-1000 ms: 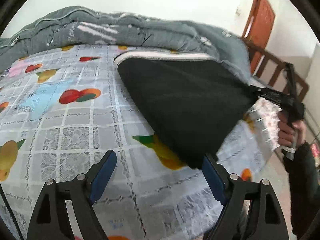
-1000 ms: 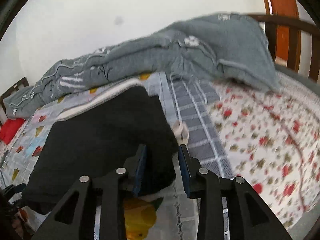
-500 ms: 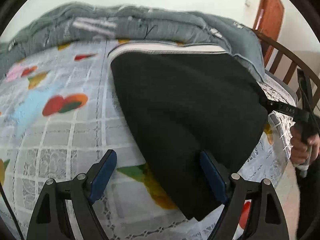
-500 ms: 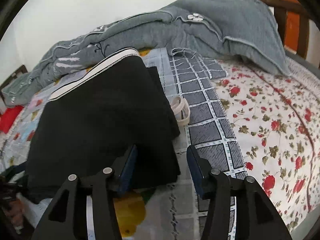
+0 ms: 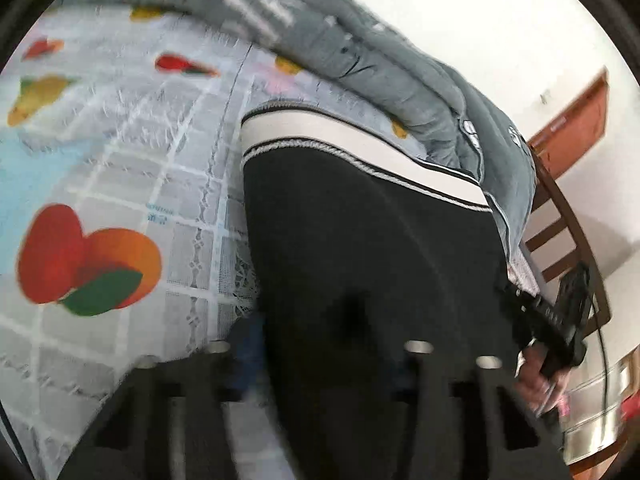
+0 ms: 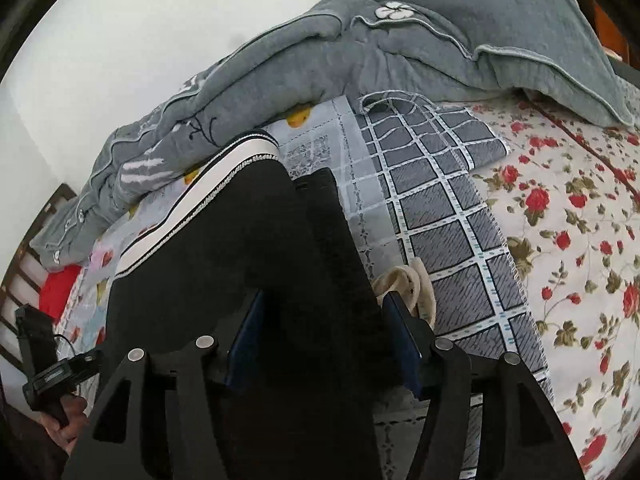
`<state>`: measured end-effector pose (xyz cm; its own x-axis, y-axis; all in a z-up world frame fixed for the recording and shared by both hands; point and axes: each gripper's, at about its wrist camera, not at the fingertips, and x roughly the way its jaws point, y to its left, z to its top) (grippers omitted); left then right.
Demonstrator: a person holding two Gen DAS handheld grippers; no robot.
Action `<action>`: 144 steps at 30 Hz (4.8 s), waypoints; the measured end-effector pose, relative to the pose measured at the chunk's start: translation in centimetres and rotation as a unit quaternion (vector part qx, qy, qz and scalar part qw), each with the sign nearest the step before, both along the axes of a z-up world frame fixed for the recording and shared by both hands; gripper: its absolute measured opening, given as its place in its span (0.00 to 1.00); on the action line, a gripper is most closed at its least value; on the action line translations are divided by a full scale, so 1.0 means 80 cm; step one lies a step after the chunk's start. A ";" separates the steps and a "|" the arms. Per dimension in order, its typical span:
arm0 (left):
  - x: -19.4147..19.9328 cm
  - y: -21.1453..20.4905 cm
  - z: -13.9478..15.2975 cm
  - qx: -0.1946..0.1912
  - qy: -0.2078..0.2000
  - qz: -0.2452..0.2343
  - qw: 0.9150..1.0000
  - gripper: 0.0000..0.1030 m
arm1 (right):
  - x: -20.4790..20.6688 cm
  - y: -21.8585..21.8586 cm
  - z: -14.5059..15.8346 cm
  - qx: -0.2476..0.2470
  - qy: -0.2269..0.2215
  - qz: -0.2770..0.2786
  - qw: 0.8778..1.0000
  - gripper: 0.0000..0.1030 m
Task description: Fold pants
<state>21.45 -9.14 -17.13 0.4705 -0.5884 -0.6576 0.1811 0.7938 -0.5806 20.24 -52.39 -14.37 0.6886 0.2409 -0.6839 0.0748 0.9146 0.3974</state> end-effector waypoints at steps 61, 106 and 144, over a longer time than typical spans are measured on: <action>0.079 0.068 0.039 0.250 -0.114 0.049 0.960 0.70 | 0.099 0.251 0.015 -0.123 -0.040 0.114 0.985 0.30; 0.079 0.063 0.034 0.267 -0.119 0.062 0.954 0.75 | 0.103 0.269 0.010 -0.169 -0.045 0.102 0.979 0.29; -0.228 0.151 0.021 0.344 -0.144 0.001 0.928 0.79 | -0.171 0.210 -0.011 -0.160 -0.040 0.059 0.985 0.48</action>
